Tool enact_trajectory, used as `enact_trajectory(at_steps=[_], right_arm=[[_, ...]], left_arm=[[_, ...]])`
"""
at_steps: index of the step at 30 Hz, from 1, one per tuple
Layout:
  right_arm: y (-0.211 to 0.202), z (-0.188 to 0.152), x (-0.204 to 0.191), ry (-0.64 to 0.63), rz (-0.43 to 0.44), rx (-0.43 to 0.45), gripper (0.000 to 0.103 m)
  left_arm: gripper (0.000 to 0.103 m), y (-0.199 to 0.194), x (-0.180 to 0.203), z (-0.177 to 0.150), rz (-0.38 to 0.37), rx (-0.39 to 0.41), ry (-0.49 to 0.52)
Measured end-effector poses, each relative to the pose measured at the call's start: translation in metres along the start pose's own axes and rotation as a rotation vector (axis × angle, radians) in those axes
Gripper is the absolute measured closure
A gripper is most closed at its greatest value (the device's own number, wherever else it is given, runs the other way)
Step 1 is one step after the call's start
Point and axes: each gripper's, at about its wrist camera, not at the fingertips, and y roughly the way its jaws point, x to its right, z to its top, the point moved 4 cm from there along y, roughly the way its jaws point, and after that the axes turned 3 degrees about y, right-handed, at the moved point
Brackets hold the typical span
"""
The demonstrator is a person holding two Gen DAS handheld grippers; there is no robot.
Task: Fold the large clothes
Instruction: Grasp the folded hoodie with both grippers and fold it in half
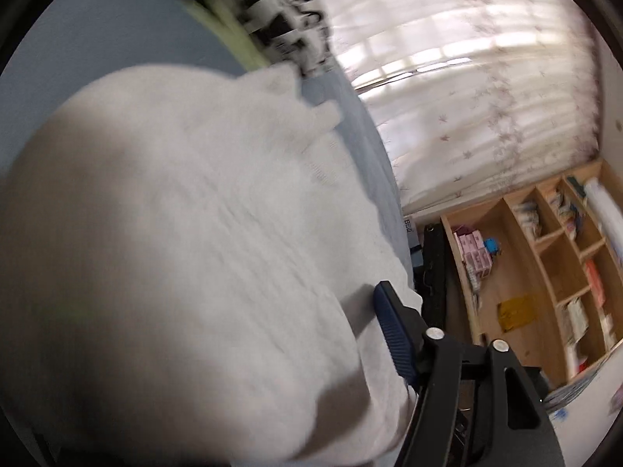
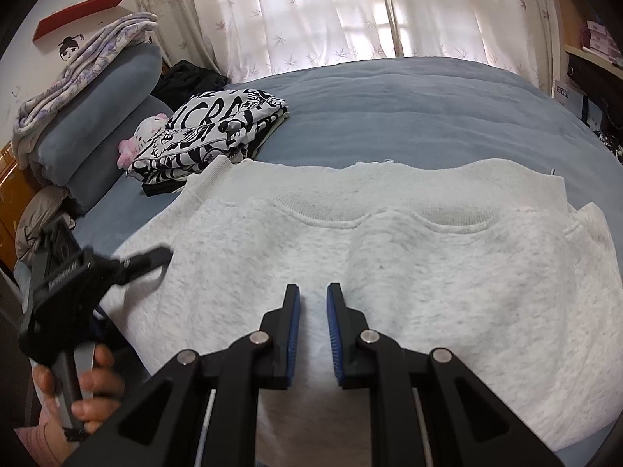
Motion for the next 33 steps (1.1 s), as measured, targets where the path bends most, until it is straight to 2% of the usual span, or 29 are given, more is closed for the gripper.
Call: enact_trajectory(at_steps=[1, 3, 5, 8, 10, 12, 16, 20, 25, 28, 30, 33], right_arm=[[-0.001, 0.001, 0.0, -0.002, -0.003, -0.002, 0.089], [-0.011, 0.005, 0.0, 0.006, -0.019, 0.025, 0.089], [-0.02, 0.008, -0.001, -0.002, -0.062, 0.067, 0.089], [-0.013, 0.006, 0.0, -0.036, -0.117, 0.048, 0.089], [0.001, 0.001, 0.005, -0.029, -0.128, -0.001, 0.089], [0.015, -0.005, 0.016, 0.036, -0.09, -0.054, 0.089], [0.016, -0.017, 0.034, 0.138, 0.0, -0.028, 0.089], [0.012, -0.021, 0.051, 0.234, 0.084, -0.016, 0.089], [0.005, -0.024, 0.069, 0.342, 0.177, -0.016, 0.089], [-0.016, -0.03, 0.093, 0.473, 0.305, -0.037, 0.089], [-0.038, -0.037, 0.109, 0.522, 0.345, -0.042, 0.089], [-0.084, -0.054, 0.142, 0.545, 0.265, 0.002, 0.089]], left_arm=[[0.049, 0.0, 0.006, 0.001, 0.012, 0.014, 0.039], [0.065, -0.002, 0.02, 0.003, 0.042, 0.044, 0.121], [0.073, -0.007, 0.036, 0.005, 0.059, 0.069, 0.194], [0.079, -0.015, 0.07, 0.003, 0.129, 0.11, 0.355], [0.08, -0.018, 0.092, -0.002, 0.163, 0.127, 0.445], [0.081, -0.019, 0.119, -0.011, 0.175, 0.14, 0.558], [0.081, -0.016, 0.173, -0.035, 0.189, 0.132, 0.784], [0.081, 0.007, 0.226, -0.068, 0.21, 0.074, 1.012], [0.081, 0.038, 0.263, -0.094, 0.222, -0.01, 1.112], [0.081, 0.052, 0.282, -0.108, 0.236, -0.041, 1.17], [0.081, 0.062, 0.293, -0.118, 0.262, -0.053, 1.221], [0.081, 0.087, 0.309, -0.139, 0.283, -0.097, 1.289]])
